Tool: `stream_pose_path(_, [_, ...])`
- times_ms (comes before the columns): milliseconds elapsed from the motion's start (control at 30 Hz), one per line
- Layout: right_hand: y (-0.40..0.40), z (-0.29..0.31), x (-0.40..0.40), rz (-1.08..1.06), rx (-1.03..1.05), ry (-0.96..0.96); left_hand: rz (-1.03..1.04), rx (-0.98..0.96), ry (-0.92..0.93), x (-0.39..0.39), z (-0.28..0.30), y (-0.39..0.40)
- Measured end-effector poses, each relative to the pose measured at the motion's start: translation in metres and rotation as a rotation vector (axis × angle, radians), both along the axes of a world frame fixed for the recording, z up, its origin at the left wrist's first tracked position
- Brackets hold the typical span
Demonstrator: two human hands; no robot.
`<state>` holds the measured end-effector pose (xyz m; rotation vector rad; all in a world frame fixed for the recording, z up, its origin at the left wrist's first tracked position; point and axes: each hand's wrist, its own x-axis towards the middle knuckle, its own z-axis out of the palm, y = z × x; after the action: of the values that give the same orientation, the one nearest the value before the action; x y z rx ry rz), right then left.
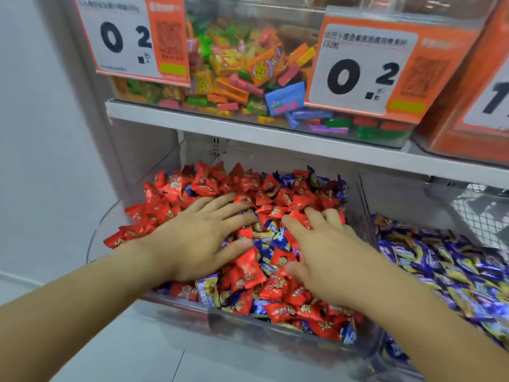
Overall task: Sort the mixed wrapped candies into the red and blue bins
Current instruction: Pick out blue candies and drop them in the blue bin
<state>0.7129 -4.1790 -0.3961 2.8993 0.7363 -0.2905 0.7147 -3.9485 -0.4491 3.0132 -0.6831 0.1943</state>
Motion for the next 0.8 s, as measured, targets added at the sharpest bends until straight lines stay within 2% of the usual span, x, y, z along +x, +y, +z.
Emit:
stream_pose_path(133, [0.014, -0.003, 0.025, 0.045, 0.172, 0.068, -0.037, -0.084, -0.039, 0.020, 0.011, 0.007])
stream_pose_path(300, [0.006, 0.010, 0.040, 0.167, 0.447, 0.064, -0.040, -0.160, -0.152, 0.012, 0.020, 0.002])
stream_pose_path(400, [-0.019, 0.019, 0.037, 0.147, 0.531, -0.040, -0.050, -0.230, -0.206, -0.010, 0.025, -0.012])
stream_pose_path(467, [-0.033, 0.025, 0.031, 0.118, 0.579, -0.102, -0.042, -0.344, -0.125, -0.025, 0.029, -0.025])
stream_pose_path(533, [-0.037, 0.026, 0.021, 0.118, 0.582, -0.063, -0.057, -0.386, -0.009, -0.037, 0.027, -0.041])
stream_pose_path(633, [-0.034, 0.022, 0.008, 0.166, 0.465, 0.049, -0.060, -0.244, 0.105, -0.038, 0.017, -0.057])
stream_pose_path(700, [-0.034, 0.016, 0.009, 0.194, 0.317, 0.039, -0.026, -0.150, 0.096, -0.034, 0.013, -0.058])
stream_pose_path(800, [-0.035, 0.011, 0.015, 0.146, 0.274, -0.021, 0.041, -0.103, 0.052, -0.030, 0.012, -0.054])
